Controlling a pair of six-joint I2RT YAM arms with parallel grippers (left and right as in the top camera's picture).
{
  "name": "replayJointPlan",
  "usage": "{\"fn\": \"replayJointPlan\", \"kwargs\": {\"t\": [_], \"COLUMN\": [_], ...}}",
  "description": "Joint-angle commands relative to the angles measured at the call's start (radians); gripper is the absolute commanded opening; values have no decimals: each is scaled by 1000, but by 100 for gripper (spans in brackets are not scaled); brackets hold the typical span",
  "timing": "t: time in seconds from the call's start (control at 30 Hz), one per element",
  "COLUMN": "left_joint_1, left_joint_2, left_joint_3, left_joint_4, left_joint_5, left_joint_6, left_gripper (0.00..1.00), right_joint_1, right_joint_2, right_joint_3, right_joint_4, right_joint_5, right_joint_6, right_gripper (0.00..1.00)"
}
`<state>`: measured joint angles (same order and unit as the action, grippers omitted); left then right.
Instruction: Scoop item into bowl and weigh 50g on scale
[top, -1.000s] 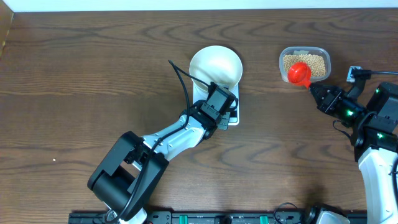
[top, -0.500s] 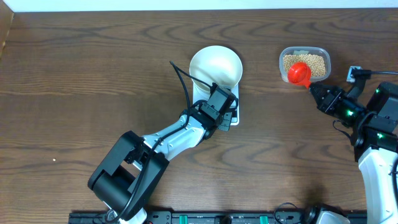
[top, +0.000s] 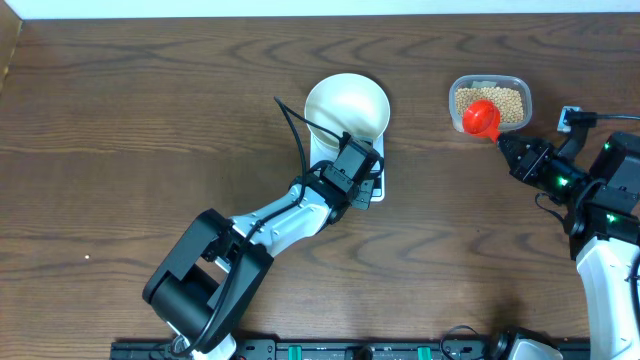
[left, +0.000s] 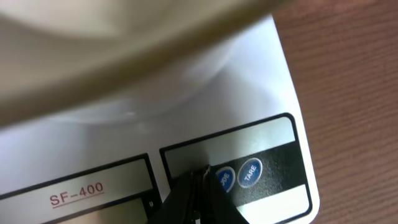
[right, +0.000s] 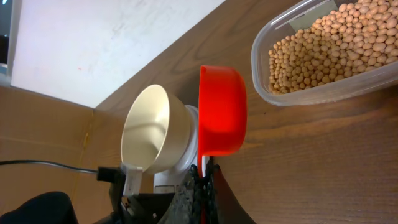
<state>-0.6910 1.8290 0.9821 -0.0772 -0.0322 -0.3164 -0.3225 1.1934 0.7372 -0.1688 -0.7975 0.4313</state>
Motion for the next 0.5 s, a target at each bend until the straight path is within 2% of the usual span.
{"fn": "replayJointPlan", "kwargs": {"t": [0.0,0.47], "left_joint_1": [-2,-2], "left_joint_2": [43,47], "left_joint_3": [-15,-16], "left_joint_4": [-9,-31], "left_joint_5": [-7,-31], "left_joint_6": [10,9], "left_gripper": [8,7], "right_joint_1": [-7,-7], "right_joint_2": [-14,-14], "right_joint_3": [15,15], "right_joint_4": [-3,-4], "right_joint_5": [-17,-17], "right_joint_6": [-22,-22], "right_gripper": [1,1]}}
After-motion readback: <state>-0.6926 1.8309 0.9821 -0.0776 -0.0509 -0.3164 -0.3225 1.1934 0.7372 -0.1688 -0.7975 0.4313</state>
